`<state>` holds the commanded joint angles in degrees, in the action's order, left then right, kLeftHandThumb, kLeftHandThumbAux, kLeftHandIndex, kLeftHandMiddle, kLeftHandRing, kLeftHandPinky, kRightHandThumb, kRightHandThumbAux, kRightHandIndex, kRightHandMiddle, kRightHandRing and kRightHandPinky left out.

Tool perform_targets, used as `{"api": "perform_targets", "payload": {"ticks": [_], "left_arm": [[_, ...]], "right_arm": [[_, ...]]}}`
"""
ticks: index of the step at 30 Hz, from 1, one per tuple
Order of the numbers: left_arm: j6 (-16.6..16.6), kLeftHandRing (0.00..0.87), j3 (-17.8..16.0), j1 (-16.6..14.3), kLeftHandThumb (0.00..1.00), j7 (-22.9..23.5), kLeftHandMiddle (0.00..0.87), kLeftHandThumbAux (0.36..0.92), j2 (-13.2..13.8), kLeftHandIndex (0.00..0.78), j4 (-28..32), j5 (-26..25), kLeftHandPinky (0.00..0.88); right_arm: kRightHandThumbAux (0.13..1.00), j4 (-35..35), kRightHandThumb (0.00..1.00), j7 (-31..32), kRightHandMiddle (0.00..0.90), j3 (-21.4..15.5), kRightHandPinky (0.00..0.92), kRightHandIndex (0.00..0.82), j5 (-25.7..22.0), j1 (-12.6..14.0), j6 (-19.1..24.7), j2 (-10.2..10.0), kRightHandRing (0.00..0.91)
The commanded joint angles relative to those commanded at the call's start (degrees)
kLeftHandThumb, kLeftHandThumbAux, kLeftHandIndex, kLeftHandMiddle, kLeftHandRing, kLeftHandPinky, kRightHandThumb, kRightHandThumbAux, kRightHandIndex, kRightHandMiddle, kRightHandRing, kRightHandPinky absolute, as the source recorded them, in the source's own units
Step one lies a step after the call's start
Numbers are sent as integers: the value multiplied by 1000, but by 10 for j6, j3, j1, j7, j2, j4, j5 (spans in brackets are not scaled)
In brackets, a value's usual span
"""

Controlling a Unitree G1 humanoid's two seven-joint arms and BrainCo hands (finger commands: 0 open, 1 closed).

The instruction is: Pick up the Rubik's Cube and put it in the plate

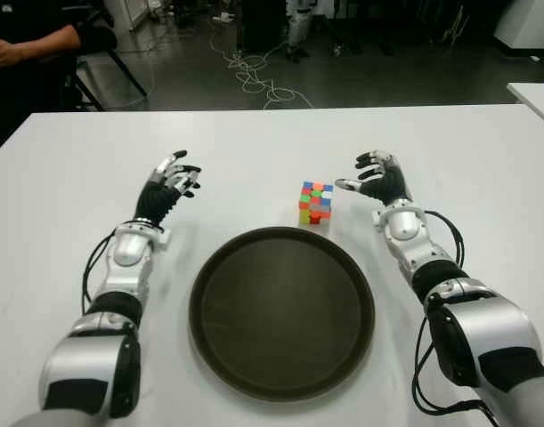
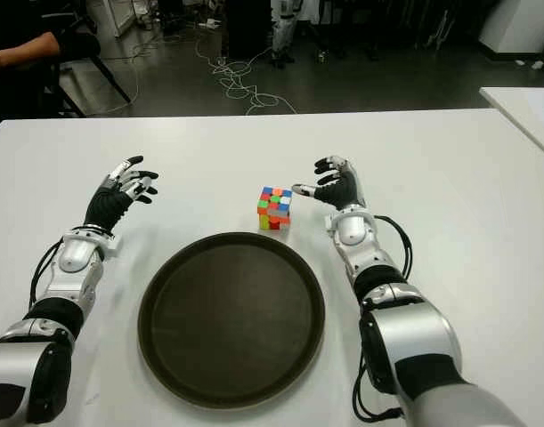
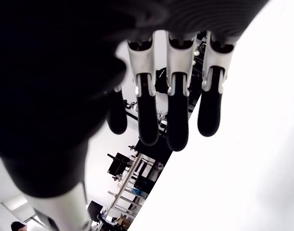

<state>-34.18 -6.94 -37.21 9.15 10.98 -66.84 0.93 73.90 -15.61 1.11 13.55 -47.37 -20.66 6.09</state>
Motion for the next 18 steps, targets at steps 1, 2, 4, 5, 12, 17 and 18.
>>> {"api": "perform_targets", "payload": {"ticks": [1,2,4,5,12,17,18], "left_arm": [[0,406,0,0,73,0,322,507,0,127,0,0,423],[1,406,-1,0,73,1,322,507,0,127,-1,-1,423],[2,400,-2,-1,73,4,316,504,0,123,-1,-3,418],[3,400,-2,-1,74,5,314,504,0,120,-1,-4,420],[2,393,-3,-1,78,13,313,516,2,119,-3,-5,417],[1,403,-4,0,76,19,318,519,4,118,-2,-6,425],[1,403,-5,0,76,20,319,519,4,118,-2,-7,425]], "right_arm": [[832,0,0,0,392,0,437,366,0,0,0,0,420],[831,0,0,1,391,0,436,365,-1,0,0,0,420],[827,0,0,2,386,0,437,356,-2,0,0,0,417],[827,0,0,3,386,-1,438,355,-3,0,0,0,417],[827,0,0,1,384,-1,446,361,-6,-1,-1,-1,419],[805,0,0,-2,378,-2,433,351,-8,-2,2,-1,412],[801,0,0,-2,377,-2,432,350,-8,-2,2,-1,410]]}}
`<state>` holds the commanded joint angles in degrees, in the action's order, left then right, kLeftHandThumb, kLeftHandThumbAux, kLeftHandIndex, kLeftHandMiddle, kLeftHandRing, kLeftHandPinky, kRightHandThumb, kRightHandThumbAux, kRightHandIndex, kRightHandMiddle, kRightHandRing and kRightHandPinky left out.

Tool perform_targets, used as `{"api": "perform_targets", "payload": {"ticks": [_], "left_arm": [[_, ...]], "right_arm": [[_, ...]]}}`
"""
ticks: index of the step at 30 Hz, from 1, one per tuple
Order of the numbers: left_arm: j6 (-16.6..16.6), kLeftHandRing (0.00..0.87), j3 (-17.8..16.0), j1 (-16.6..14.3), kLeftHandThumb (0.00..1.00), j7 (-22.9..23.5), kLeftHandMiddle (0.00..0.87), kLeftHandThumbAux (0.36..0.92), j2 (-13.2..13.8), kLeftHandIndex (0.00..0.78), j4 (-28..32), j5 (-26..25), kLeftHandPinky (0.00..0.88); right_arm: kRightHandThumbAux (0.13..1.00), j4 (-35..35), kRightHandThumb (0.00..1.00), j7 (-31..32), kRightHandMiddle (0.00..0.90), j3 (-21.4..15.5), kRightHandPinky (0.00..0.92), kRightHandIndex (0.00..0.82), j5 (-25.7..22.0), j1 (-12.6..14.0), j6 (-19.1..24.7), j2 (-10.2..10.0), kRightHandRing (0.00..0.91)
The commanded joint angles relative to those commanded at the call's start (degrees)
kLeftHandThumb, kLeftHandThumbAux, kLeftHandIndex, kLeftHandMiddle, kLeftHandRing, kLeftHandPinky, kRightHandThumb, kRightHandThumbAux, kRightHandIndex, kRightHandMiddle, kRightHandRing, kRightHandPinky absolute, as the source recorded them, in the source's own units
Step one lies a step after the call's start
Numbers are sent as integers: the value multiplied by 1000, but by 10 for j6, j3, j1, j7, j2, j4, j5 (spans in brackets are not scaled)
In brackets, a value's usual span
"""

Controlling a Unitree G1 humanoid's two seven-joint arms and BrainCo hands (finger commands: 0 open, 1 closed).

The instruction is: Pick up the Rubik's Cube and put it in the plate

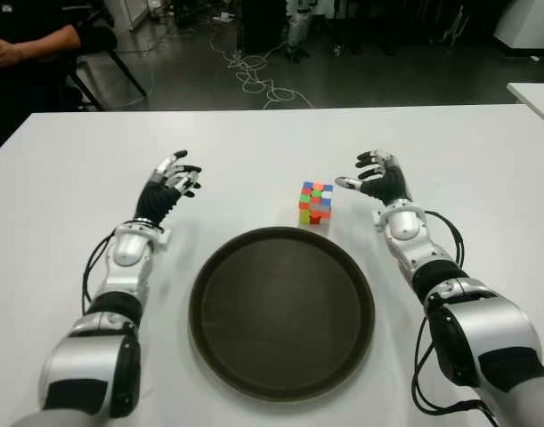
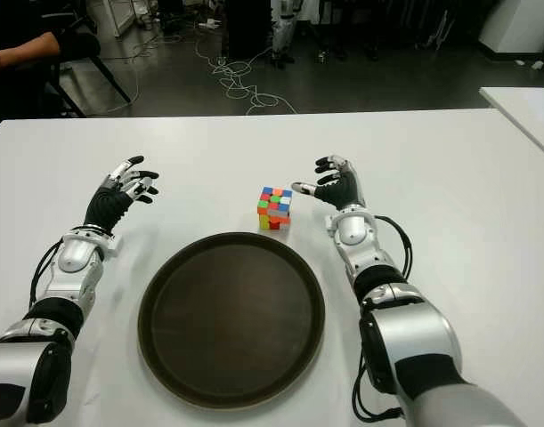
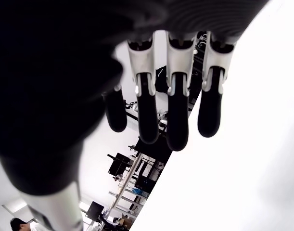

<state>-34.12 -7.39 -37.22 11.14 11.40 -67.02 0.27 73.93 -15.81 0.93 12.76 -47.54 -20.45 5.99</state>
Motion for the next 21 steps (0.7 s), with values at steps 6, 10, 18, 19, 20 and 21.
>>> {"api": "perform_targets", "payload": {"ticks": [6,10,18,19,20,21], "left_arm": [[-3,402,-1,2,71,2,323,523,1,122,2,-1,417],[-5,402,-1,4,72,0,325,526,1,124,3,-1,422],[-3,403,0,6,74,-2,330,506,3,130,3,0,420],[-3,405,0,6,74,0,331,504,3,130,3,-1,423],[-2,409,-1,6,76,1,333,502,3,130,3,-2,430],[-2,411,-1,6,77,3,333,501,3,130,3,-3,432]], "right_arm": [[786,-1,0,-3,373,2,418,337,2,1,-12,2,400],[767,-3,0,-11,353,10,392,308,11,4,-26,5,376],[714,-8,0,-42,294,36,326,247,45,7,-76,16,314],[711,-8,0,-44,290,40,322,244,49,7,-79,17,310],[695,-8,0,-46,275,43,310,233,53,7,-82,19,296],[692,-10,0,-48,271,48,307,231,59,6,-86,21,294]]}}
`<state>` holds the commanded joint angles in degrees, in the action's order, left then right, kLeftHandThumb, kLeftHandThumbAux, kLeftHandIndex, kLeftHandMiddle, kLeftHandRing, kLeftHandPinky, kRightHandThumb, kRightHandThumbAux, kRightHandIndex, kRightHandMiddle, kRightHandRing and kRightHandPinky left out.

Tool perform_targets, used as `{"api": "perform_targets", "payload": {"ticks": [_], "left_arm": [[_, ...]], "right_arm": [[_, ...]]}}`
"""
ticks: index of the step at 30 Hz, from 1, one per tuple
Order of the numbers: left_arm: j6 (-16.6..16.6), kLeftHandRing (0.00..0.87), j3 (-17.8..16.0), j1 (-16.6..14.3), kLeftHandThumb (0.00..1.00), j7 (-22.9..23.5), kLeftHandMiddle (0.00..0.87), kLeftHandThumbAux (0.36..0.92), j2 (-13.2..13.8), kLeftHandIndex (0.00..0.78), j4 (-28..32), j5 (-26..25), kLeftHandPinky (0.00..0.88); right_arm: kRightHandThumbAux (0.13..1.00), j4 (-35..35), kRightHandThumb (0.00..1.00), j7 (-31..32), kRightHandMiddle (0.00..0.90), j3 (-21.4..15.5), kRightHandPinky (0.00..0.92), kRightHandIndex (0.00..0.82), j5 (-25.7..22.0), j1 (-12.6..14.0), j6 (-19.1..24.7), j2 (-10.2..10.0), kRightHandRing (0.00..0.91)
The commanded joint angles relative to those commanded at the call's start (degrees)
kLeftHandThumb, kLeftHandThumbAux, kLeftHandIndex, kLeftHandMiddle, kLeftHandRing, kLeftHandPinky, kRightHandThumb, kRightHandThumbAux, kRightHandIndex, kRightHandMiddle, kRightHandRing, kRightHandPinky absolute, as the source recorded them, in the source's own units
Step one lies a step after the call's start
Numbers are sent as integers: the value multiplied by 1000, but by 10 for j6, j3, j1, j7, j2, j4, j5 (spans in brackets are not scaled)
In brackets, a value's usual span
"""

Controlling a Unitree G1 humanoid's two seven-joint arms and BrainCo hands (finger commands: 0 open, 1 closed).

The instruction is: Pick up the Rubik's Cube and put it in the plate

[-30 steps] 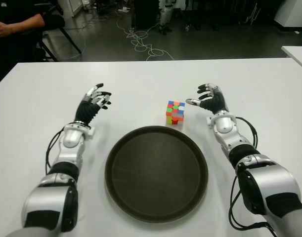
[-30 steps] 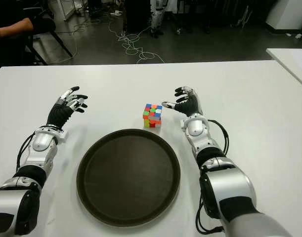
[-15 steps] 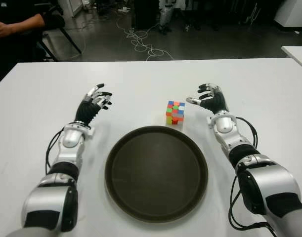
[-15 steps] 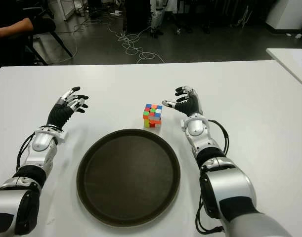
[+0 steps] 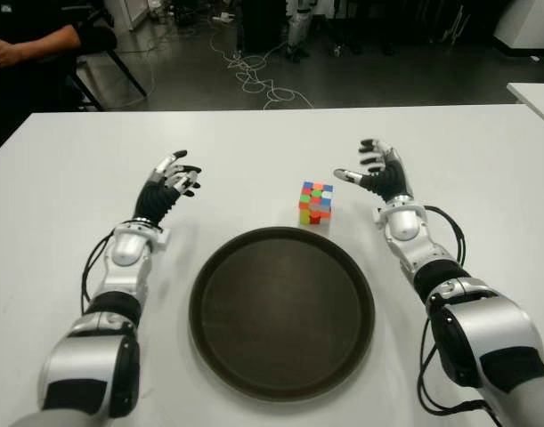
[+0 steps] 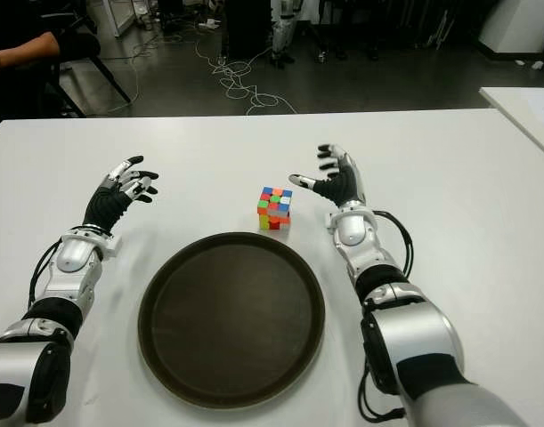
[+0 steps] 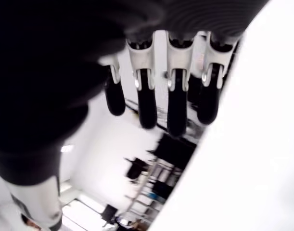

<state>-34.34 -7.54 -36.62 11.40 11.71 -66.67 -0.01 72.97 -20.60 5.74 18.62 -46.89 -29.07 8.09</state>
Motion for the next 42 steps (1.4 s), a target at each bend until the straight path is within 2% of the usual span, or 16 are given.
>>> {"api": "perform_targets", "payload": {"ticks": [4,9,10,14,19,24,27,35,42], "left_arm": [[-2,413,-1,1,86,3,331,512,-1,125,2,-2,429],[-2,413,-1,1,90,4,337,534,-2,125,2,-2,425],[-1,413,-1,1,90,2,338,534,-2,125,1,-1,427],[-1,406,0,0,78,-4,329,531,-1,127,0,2,432],[-4,400,0,1,86,-2,325,535,0,131,0,1,430],[-8,398,0,1,92,3,327,520,1,132,1,0,421],[-10,396,1,2,82,4,327,508,1,134,2,1,425],[-9,409,2,2,70,0,337,530,0,133,3,2,428],[-5,405,-1,1,81,1,338,535,0,136,1,-1,420]], "right_arm": [[668,-9,0,-16,242,26,279,211,30,-5,-18,7,265],[646,-20,0,-39,195,59,198,191,64,-14,-31,8,207],[637,-24,0,-44,182,75,176,184,82,-15,-35,12,191],[637,-25,0,-56,103,119,82,111,128,-17,-41,25,103],[662,-15,0,-60,34,155,13,39,163,-26,-33,21,26],[662,5,0,-50,35,180,21,36,180,-23,-12,9,30],[667,13,0,-47,63,186,45,71,181,-18,-3,3,53],[673,17,0,-21,103,181,94,139,168,-15,28,8,104],[650,15,0,-12,119,181,105,149,165,-18,52,6,123]]}}
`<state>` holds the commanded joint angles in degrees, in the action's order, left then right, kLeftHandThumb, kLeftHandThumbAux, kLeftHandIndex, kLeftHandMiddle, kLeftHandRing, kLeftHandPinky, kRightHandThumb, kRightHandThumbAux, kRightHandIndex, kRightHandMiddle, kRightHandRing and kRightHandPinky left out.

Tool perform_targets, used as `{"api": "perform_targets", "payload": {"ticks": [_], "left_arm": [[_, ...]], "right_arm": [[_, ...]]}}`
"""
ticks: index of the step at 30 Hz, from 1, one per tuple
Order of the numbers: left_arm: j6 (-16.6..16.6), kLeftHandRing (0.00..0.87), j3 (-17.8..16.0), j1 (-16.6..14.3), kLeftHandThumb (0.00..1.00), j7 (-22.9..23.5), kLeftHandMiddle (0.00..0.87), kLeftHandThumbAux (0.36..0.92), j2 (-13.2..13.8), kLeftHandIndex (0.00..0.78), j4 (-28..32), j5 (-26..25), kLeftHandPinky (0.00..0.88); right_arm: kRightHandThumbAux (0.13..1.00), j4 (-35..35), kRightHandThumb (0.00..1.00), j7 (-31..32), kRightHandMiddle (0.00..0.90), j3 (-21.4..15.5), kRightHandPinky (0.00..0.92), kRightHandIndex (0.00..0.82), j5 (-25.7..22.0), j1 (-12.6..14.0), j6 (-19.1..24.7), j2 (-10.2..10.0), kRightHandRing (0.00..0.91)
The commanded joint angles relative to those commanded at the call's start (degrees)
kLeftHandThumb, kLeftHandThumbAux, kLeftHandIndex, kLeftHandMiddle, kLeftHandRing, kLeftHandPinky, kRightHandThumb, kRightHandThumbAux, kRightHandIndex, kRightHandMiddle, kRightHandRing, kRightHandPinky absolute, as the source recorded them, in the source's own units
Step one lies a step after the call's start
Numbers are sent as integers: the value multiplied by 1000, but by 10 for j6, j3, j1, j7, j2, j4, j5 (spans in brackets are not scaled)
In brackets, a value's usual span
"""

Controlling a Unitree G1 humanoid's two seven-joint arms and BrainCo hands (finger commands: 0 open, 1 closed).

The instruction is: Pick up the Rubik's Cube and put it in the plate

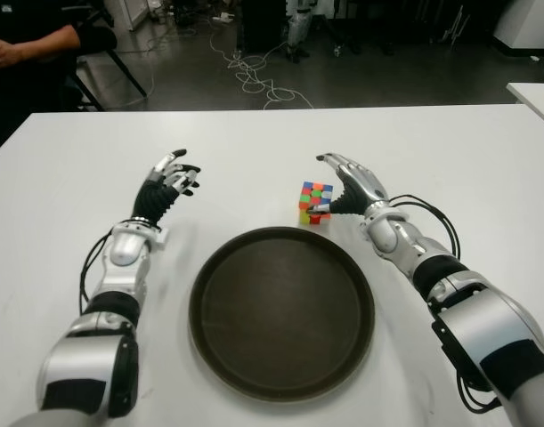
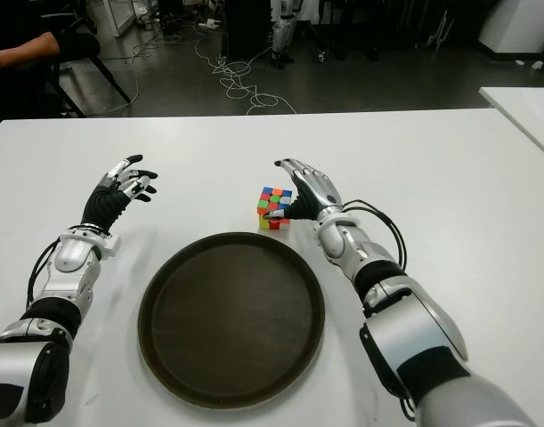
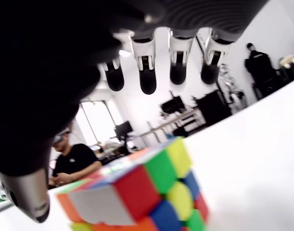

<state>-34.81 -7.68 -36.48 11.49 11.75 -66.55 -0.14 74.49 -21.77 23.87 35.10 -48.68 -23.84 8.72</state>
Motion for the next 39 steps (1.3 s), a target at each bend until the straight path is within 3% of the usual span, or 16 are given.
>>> {"api": "perform_targets", "payload": {"ticks": [8,39], "left_arm": [[3,402,-1,0,84,3,326,512,1,130,-1,-2,425],[6,399,2,-2,75,4,318,520,-1,124,-2,0,414]], "right_arm": [[612,-1,0,10,128,4,93,158,1,1,12,-2,123],[647,-3,0,15,156,19,115,180,12,3,9,1,143]]}}
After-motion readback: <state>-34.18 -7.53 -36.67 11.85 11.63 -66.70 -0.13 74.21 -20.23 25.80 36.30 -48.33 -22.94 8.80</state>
